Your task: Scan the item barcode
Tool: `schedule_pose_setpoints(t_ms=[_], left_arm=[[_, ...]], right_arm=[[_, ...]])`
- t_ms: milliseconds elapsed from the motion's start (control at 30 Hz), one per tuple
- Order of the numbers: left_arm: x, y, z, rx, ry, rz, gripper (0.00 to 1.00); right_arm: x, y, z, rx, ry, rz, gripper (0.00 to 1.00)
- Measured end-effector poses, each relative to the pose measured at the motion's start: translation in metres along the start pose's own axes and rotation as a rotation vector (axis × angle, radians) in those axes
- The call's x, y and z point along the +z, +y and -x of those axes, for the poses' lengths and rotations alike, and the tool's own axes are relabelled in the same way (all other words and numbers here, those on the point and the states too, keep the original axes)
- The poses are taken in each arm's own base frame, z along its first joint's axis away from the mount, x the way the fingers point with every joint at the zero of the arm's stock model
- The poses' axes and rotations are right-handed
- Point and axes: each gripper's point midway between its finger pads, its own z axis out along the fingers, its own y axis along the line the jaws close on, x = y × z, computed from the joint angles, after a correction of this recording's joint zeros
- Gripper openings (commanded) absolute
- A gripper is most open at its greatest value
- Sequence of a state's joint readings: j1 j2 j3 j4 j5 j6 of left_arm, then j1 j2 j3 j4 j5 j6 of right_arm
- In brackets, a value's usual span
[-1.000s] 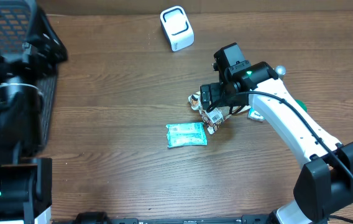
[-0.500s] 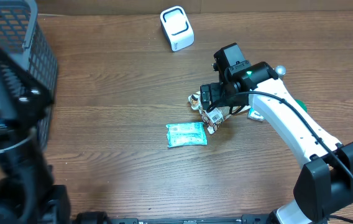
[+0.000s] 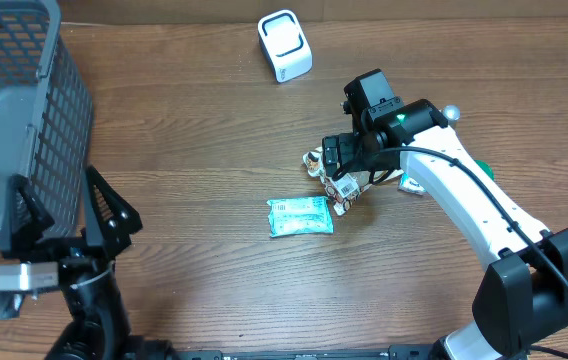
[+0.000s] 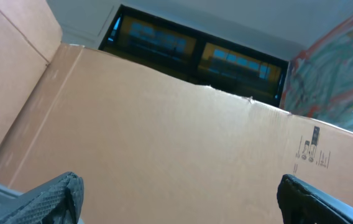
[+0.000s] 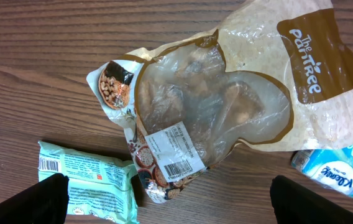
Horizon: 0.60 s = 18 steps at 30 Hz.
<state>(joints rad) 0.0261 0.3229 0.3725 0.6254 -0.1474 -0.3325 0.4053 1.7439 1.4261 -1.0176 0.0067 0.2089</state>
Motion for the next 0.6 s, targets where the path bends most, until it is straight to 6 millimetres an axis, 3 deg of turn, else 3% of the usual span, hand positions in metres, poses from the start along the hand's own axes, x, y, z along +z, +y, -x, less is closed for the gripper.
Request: schedule_pose_setpoints(t_ms=[600], left_arm=[[-0.053, 0.012, -0.011, -0.016, -0.102, -0.036, 1.00]], right_arm=[[0.000, 0.000, 0.000, 0.000, 0.000, 0.000, 1.00]])
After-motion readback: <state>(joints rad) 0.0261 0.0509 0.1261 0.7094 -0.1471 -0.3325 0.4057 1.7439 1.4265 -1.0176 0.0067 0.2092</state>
